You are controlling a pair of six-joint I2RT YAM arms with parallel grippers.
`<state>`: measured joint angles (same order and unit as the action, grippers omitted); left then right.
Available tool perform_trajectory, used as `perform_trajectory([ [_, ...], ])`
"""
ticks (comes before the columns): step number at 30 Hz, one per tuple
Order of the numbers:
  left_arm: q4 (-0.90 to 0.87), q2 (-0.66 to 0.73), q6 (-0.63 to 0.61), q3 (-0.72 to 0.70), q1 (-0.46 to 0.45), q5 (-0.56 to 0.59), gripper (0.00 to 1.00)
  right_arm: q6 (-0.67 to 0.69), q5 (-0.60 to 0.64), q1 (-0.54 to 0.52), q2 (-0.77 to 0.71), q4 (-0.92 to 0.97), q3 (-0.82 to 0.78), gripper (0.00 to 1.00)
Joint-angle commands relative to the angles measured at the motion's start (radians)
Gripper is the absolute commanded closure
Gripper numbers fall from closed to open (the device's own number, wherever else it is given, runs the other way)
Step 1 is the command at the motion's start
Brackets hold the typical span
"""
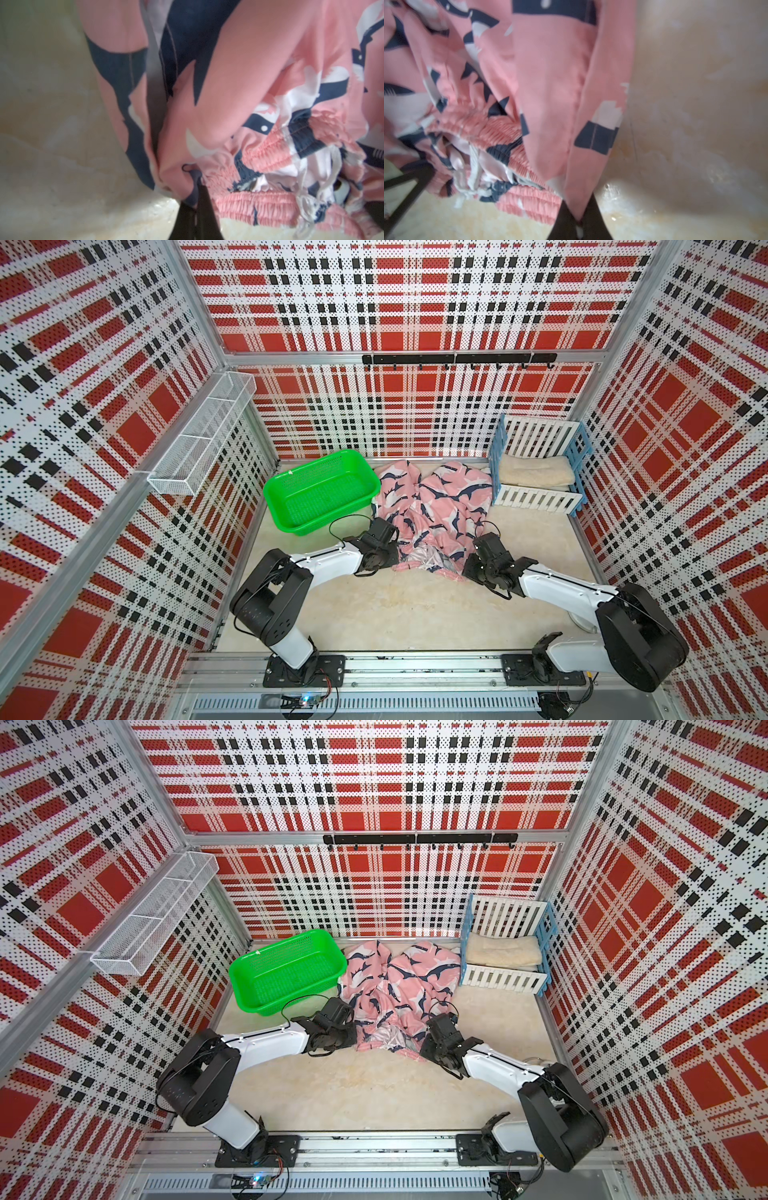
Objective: Roll up the shorts
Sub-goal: Flatten out the shorts at the center of the board.
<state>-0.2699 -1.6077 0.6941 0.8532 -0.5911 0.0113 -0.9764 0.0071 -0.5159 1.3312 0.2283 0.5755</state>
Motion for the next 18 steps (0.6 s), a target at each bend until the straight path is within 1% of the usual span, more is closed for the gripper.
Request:
perform_trajectory([
  [1,0.002,0.107,-0.073,0.028,0.039,0.023,1.0,0.032,-0.006,0.044,-0.046,0.006,0.02,1.0],
  [6,-0.02,0.272,-0.106,0.055,0.097,0.081,1.0,0.096,0.03,0.091,-0.132,0.108,0.095,1.0],
  [8,-0.024,0.344,-0.108,0.022,0.111,0.101,1.0,0.108,0.055,0.112,-0.166,0.149,0.104,1.0],
  [11,-0.002,0.46,-0.063,-0.125,0.112,0.154,1.0,0.097,0.053,0.159,-0.212,0.161,0.056,1.0],
  [13,0.022,0.544,0.004,-0.259,0.128,0.176,1.0,0.069,0.043,0.194,-0.224,0.158,0.001,1.0],
  [15,0.072,0.629,0.078,-0.382,0.155,0.157,1.0,0.047,0.049,0.201,-0.223,0.147,-0.049,1.0],
  [18,0.18,0.711,0.176,-0.539,0.173,0.086,1.0,0.026,0.001,0.2,-0.196,0.12,-0.102,1.0],
])
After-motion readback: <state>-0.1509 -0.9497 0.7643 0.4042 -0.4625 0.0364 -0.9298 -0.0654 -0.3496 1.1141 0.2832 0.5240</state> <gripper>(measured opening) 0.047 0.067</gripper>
